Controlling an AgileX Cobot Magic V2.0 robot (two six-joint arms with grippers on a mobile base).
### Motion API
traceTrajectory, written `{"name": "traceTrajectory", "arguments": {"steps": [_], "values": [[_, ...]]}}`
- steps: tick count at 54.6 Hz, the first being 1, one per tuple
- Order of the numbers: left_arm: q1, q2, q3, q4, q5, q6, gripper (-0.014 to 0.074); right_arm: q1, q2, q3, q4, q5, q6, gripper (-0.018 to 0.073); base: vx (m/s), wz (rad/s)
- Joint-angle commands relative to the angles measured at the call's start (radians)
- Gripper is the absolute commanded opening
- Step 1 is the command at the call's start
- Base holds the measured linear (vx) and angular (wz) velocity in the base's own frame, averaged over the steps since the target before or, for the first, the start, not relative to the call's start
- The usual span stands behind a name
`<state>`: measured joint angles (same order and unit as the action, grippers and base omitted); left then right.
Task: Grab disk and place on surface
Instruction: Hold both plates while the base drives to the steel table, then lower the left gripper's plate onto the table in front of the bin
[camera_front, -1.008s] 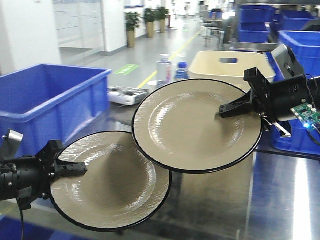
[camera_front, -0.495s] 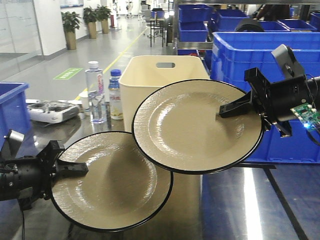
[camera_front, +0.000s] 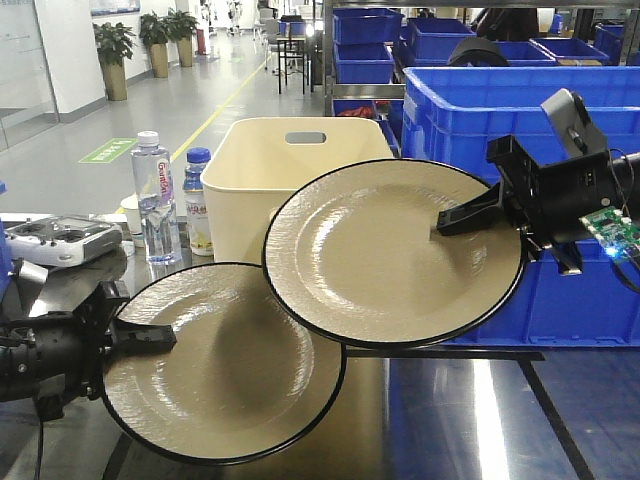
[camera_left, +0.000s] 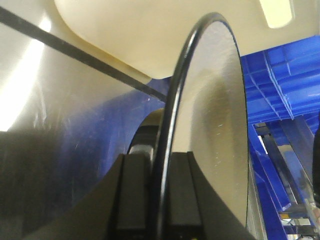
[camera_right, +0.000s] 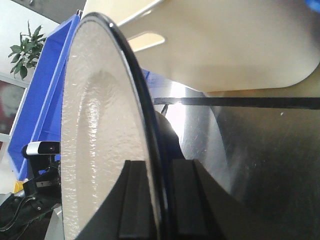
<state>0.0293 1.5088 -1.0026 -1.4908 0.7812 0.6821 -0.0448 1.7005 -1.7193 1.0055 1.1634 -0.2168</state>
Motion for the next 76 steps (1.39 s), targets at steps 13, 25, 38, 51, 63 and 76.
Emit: {"name": "traceTrajectory", "arguments": {"steps": [13,25,38,51,63,76], "values": [[-0.002,-0.045,-0.033,-0.110,0.043,-0.015,-0.0001,-0.004,-0.055,-0.038,0.121,-0.044,0.010,-0.0008,0.05,-0.02],[-0.002,-0.045,-0.033,-0.110,0.044,-0.015,-0.0001,-0.004,-0.055,-0.038,0.121,-0.044,0.010,-0.0008,0.01,-0.01],[-0.002,-0.045,-0.033,-0.110,0.045,-0.015,-0.0001,-0.004,-0.055,-0.038,0.121,-0.044,0.010,-0.0008,0.00,0.00],[-0.002,-0.045,-0.033,-0.110,0.046,-0.015,-0.0001,-0.004,-0.055,-0.038,0.122,-0.094,0.010,-0.0008,0.00,0.00],[-0.004,-0.031,-0.033,-0.110,0.010,-0.015,-0.0001,-0.004,-0.055,-0.038,0.124,-0.152,0.011,-0.0008,0.00,0.00],[-0.140,0.002,-0.033,-0.114,0.012,-0.018,-0.0001,-0.004,-0.055,-0.038,0.090,-0.142,0.011,-0.0008,0.00,0.00]]}}
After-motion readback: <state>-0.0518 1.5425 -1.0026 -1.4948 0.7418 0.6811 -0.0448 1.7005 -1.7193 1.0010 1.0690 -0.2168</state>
